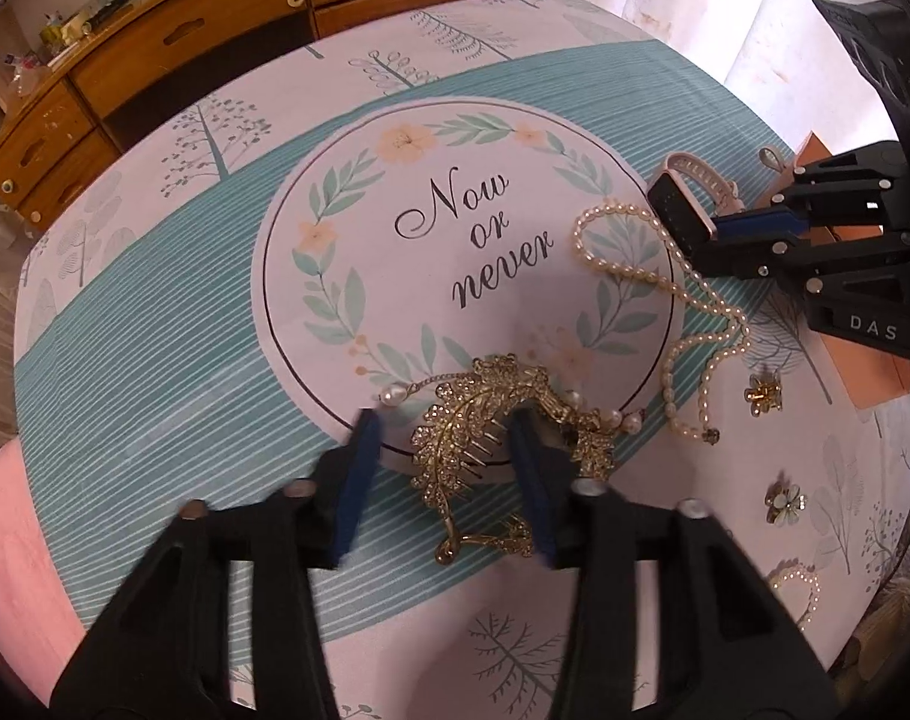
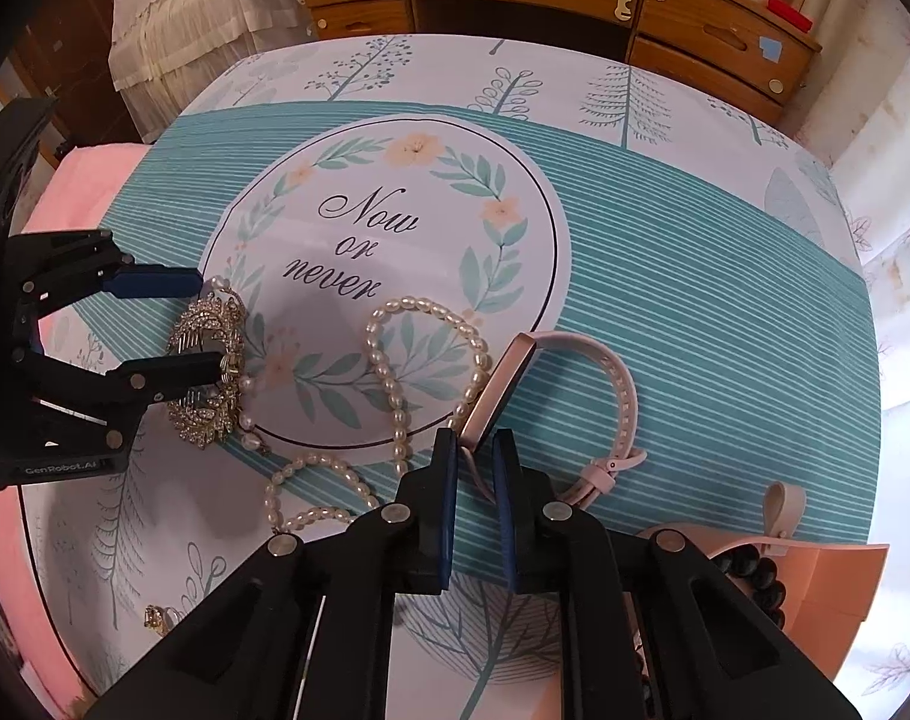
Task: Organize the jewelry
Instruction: 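Grasp the gold leaf hair clip with the left tool while the right tool grasps the pink watch, then carry the hair clip and watch into the pink box and open both tools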
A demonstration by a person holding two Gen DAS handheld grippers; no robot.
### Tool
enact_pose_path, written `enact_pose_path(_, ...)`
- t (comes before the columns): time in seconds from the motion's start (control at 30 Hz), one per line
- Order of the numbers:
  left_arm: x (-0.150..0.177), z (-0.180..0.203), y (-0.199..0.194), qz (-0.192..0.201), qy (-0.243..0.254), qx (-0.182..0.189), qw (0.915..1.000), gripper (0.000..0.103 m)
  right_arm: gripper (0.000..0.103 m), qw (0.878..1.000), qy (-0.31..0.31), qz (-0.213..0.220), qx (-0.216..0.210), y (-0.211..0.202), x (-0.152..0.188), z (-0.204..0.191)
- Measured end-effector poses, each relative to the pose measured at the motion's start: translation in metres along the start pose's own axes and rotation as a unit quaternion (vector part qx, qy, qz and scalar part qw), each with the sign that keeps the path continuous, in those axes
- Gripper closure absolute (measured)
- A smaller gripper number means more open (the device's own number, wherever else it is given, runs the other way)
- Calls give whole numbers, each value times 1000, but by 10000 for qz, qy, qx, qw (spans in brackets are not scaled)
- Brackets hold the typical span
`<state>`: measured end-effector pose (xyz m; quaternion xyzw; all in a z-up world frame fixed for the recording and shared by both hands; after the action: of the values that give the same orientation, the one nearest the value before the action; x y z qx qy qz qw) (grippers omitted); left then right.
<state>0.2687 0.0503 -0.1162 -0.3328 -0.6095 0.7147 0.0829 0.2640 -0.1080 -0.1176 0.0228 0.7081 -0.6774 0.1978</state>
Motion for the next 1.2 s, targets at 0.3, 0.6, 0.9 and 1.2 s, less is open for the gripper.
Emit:
enact_pose_path(0.3,6,7,-14,159,-290,-480,9983,76,93,9978,366,462,-289,-24,10,10)
enact_pose_path(0.6,4,18,-89,686,-840,-679,9918,76,93,9837,729,1411,-845,-116,26,24)
enact_pose_path(0.9,-8,81,-174,1240,-863,-623,9865,76,93,9731,802,2010,-788,-225,73,59)
enact_pose_path(1.2,-25,185,-177,1348,-797,169,9875,76,93,9742,1364,1623,-780,-219,166,107)
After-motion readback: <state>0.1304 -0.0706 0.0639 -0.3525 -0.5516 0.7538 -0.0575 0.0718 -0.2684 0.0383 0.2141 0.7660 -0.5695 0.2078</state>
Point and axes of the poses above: each gripper's, at about its wrist camera, not at the fingertips, and y roughly the way its jaws point, z to its right, x to its underside, the point moved 1 cm from there along y, roughly the way its jaws point, and after that the axes turned 1 degree about x, right-handed, at the moved point
